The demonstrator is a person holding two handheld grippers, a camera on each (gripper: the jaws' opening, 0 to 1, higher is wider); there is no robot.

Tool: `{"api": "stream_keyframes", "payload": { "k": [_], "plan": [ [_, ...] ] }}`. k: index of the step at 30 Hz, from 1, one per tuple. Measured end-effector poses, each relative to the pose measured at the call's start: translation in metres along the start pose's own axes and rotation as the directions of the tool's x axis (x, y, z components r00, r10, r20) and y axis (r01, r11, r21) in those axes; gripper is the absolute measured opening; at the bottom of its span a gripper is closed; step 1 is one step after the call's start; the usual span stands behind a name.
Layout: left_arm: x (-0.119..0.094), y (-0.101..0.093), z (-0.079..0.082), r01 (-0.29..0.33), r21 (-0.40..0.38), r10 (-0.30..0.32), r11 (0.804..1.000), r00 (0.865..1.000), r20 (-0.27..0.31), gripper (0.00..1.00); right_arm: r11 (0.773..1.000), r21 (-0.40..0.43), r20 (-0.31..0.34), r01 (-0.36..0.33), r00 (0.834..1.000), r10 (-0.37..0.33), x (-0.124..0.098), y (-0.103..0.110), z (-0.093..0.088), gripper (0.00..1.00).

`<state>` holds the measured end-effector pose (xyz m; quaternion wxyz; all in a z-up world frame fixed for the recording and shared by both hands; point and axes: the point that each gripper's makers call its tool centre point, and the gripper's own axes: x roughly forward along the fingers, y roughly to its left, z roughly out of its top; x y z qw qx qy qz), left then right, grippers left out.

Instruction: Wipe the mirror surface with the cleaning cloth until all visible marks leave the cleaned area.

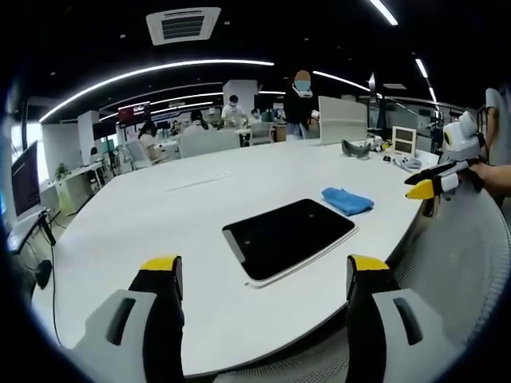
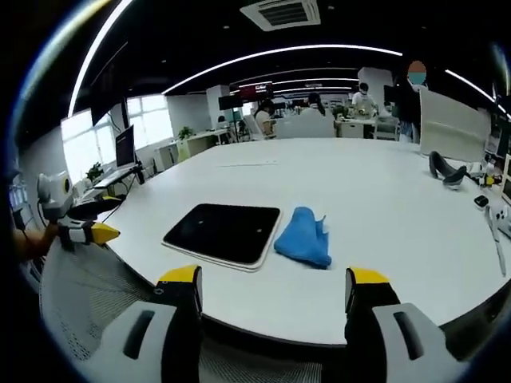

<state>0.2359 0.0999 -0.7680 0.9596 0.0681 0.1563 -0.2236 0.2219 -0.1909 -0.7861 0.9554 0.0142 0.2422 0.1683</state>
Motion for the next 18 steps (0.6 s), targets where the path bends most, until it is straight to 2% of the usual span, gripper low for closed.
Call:
{"api": "stream_keyframes", "payload": {
  "k": [3, 9, 14, 18],
  "plan": [
    [0.000, 0.000, 0.000, 0.001, 0.000, -0.001, 1.000, 1.000, 0.000, 0.82, 1.000, -0.013, -0.016, -0.012, 1.000, 0.012, 0.001, -0.001, 0.002, 0.66],
    [0.000, 0.000, 0.000, 0.001, 0.000, -0.001, 1.000, 1.000, -0.003, 0.82, 0.998, -0.062, -0.016, -0.019, 1.000, 0.018, 0.007, -0.006, 0.020, 0.53],
    [0.000, 0.000, 0.000, 0.000, -0.001, 0.000, 1.000, 1.000, -0.002, 0.82, 0.993, -0.113, -0.015, -0.025, 1.000, 0.023, 0.021, -0.009, 0.032, 0.46],
    [0.000, 0.000, -0.001, 0.000, -0.001, 0.000, 1.000, 1.000, -0.003, 0.82, 0.990, -0.139, -0.046, -0.032, 0.999, 0.025, 0.035, -0.010, 0.034, 0.42]
  ]
}}
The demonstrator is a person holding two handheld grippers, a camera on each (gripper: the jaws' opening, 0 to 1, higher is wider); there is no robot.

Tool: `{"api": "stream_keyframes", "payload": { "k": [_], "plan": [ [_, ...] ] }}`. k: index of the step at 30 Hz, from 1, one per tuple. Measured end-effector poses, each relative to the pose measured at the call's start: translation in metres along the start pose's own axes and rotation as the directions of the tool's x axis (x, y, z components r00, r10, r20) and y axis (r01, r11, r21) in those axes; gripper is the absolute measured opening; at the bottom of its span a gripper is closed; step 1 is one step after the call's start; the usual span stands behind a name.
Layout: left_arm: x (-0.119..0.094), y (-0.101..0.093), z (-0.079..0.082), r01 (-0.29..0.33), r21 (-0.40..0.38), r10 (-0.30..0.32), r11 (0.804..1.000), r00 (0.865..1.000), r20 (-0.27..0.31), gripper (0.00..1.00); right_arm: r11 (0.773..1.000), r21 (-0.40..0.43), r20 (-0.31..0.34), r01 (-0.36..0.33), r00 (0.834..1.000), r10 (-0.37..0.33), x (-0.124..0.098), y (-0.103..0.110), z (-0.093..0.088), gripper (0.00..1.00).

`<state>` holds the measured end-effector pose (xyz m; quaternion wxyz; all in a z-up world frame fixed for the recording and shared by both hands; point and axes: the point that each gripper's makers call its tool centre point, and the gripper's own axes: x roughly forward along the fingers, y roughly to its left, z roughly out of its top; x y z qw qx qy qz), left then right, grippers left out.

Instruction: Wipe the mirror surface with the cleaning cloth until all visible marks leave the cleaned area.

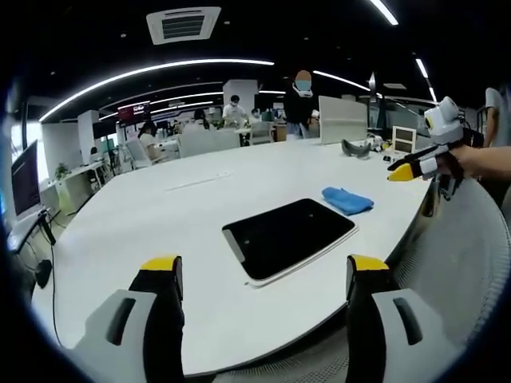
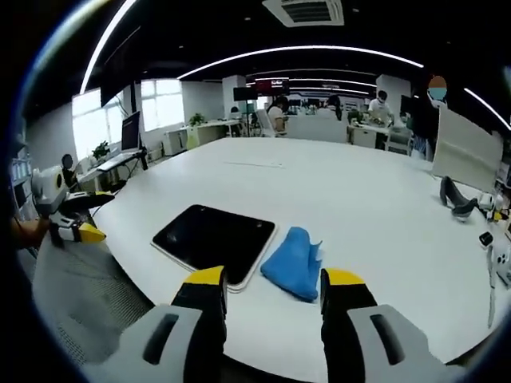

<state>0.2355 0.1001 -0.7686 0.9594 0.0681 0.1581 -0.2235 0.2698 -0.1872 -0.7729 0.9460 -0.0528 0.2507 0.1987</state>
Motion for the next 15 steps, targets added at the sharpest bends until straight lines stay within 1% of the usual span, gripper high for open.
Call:
{"api": "stream_keyframes", "payload": {
  "k": [2, 8, 15],
  "plan": [
    [0.000, 0.000, 0.000, 0.000, -0.001, 0.000, 1.000, 1.000, -0.001, 0.82, 1.000, -0.006, -0.005, -0.004, 1.000, 0.004, 0.011, -0.007, 0.004, 0.37],
    [0.000, 0.000, -0.001, -0.001, -0.001, 0.001, 1.000, 1.000, -0.003, 0.82, 0.999, -0.033, -0.038, -0.024, 0.999, 0.023, 0.026, -0.004, 0.009, 0.37],
    [0.000, 0.000, -0.001, 0.001, -0.002, -0.001, 1.000, 1.000, -0.002, 0.81, 0.999, -0.039, -0.070, -0.033, 0.997, 0.030, 0.043, -0.005, 0.006, 0.33]
  ]
}}
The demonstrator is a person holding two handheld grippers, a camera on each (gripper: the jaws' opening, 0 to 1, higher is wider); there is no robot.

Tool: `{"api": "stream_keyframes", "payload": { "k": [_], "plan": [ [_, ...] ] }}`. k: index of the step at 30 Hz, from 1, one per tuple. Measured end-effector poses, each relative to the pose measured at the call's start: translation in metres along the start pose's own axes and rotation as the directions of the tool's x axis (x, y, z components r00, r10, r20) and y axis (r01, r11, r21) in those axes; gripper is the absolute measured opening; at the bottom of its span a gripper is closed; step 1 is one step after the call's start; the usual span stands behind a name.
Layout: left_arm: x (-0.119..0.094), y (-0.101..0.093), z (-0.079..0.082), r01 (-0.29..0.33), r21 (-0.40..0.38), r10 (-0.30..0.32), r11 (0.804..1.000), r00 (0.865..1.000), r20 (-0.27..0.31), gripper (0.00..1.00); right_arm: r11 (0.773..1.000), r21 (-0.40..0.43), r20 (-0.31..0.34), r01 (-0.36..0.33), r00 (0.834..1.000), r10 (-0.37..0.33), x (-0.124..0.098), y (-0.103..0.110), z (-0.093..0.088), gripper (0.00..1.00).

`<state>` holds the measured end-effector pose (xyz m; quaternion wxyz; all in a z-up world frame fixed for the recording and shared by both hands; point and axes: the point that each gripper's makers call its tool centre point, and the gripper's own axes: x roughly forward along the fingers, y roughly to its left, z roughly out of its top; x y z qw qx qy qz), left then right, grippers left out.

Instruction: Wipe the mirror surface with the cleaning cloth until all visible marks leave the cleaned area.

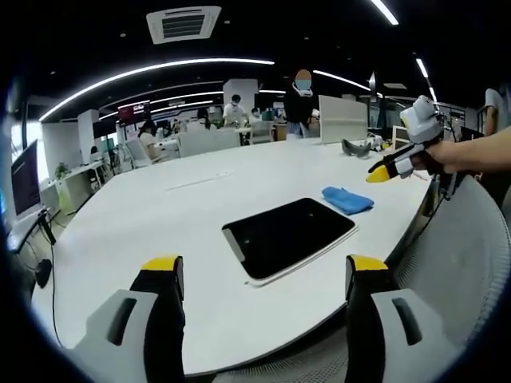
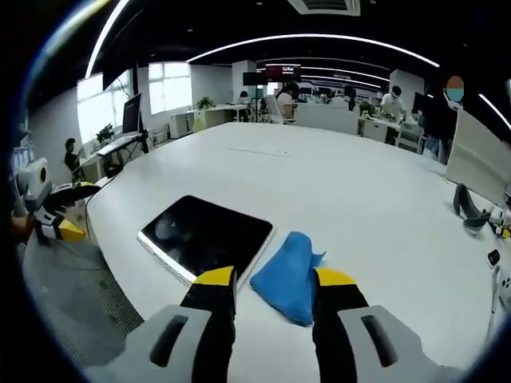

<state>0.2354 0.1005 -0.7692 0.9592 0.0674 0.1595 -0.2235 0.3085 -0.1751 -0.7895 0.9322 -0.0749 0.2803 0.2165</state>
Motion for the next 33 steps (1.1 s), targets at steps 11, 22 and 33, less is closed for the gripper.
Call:
{"api": "stream_keyframes", "payload": {
  "k": [11, 22, 33],
  "plan": [
    [0.000, 0.000, 0.000, 0.001, 0.000, -0.001, 1.000, 1.000, 0.001, 0.80, 1.000, 0.000, -0.072, 0.012, 0.997, -0.012, 0.030, -0.006, -0.011, 0.30],
    [0.000, 0.000, 0.000, 0.002, 0.001, -0.002, 1.000, 1.000, 0.000, 0.80, 1.000, 0.009, -0.133, 0.018, 0.991, -0.017, 0.048, -0.013, -0.022, 0.26],
    [0.001, -0.001, -0.001, 0.004, 0.001, -0.004, 1.000, 1.000, -0.007, 0.79, 0.998, 0.060, -0.172, 0.020, 0.985, -0.009, 0.063, -0.020, -0.033, 0.24]
  ]
}}
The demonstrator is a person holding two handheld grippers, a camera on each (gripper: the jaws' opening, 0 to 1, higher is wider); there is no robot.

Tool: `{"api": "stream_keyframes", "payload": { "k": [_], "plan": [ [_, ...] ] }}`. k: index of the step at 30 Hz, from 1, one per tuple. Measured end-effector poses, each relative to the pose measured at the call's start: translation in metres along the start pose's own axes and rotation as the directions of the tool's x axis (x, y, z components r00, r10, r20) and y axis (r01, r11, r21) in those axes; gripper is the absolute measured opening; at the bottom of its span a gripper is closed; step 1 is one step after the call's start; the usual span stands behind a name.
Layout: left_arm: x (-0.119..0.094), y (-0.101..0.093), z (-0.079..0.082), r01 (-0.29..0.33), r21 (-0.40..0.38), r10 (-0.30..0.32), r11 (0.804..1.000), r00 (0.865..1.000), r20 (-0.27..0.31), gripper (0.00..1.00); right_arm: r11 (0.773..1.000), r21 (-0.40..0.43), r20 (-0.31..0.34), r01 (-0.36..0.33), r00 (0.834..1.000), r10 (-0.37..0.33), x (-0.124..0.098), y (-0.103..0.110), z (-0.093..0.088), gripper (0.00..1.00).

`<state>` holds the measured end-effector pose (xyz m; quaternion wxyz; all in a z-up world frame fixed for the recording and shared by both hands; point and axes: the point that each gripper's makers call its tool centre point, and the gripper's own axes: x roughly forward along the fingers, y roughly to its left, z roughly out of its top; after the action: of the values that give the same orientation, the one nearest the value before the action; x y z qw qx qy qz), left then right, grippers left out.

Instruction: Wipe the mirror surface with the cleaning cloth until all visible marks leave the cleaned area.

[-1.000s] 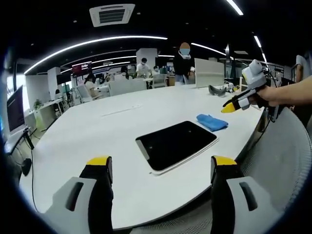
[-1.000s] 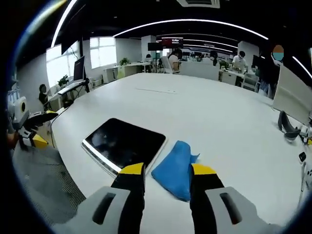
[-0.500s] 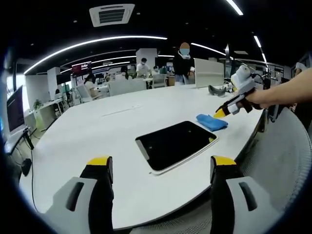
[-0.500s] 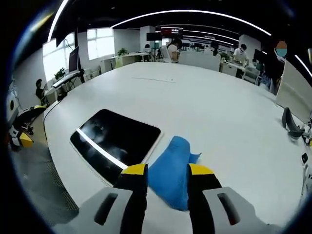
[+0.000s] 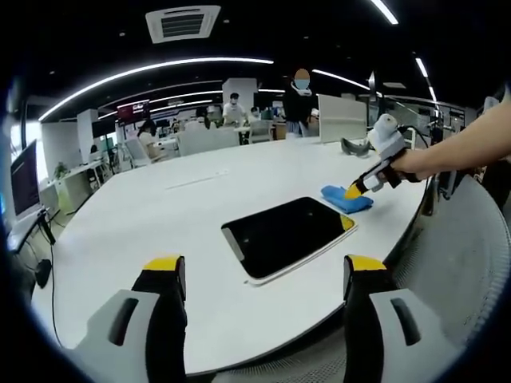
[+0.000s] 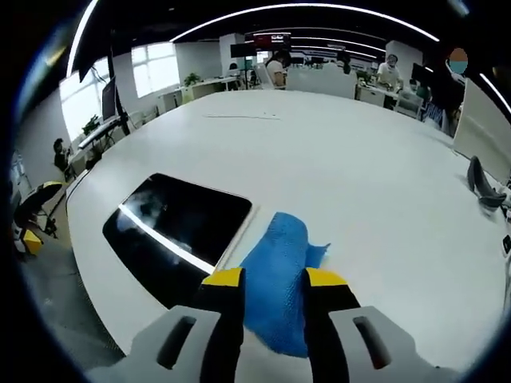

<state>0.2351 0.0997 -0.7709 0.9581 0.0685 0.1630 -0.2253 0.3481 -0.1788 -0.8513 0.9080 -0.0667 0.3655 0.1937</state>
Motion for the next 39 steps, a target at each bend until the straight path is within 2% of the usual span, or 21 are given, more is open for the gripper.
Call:
{"api": "stream_keyframes", "payload": {
  "k": [6, 10, 18, 23, 26, 31, 39],
  "plan": [
    [0.000, 0.000, -0.001, 0.001, 0.000, -0.001, 1.000, 1.000, -0.005, 0.79, 1.000, 0.007, -0.023, 0.005, 1.000, -0.004, 0.007, 0.000, -0.006, 0.22],
    [0.000, 0.000, -0.001, 0.002, 0.000, -0.002, 1.000, 1.000, -0.007, 0.79, 1.000, -0.008, -0.041, 0.012, 0.999, -0.013, 0.009, -0.001, -0.011, 0.15],
    [0.000, -0.001, -0.001, 0.003, 0.000, -0.003, 1.000, 1.000, -0.007, 0.78, 0.999, -0.038, -0.034, 0.012, 0.999, -0.013, 0.009, 0.000, -0.011, 0.03],
    [-0.001, -0.001, -0.001, 0.004, 0.001, -0.004, 1.000, 1.000, -0.008, 0.78, 0.999, -0.053, -0.029, 0.012, 0.999, -0.014, 0.009, 0.001, -0.011, 0.01],
    [-0.001, -0.002, -0.001, 0.004, 0.001, -0.004, 1.000, 1.000, -0.006, 0.78, 0.999, -0.033, -0.023, 0.010, 1.000, -0.010, 0.008, 0.001, -0.009, 0.01],
    [-0.001, -0.002, -0.001, 0.004, 0.001, -0.004, 1.000, 1.000, -0.006, 0.78, 1.000, 0.006, 0.021, 0.005, 1.000, -0.005, 0.005, 0.004, 0.007, 0.00],
    [0.000, -0.002, -0.001, 0.007, 0.001, -0.007, 1.000, 1.000, -0.009, 0.78, 1.000, -0.005, 0.051, -0.022, 0.998, 0.023, 0.016, 0.022, 0.044, 0.00]
  ]
}}
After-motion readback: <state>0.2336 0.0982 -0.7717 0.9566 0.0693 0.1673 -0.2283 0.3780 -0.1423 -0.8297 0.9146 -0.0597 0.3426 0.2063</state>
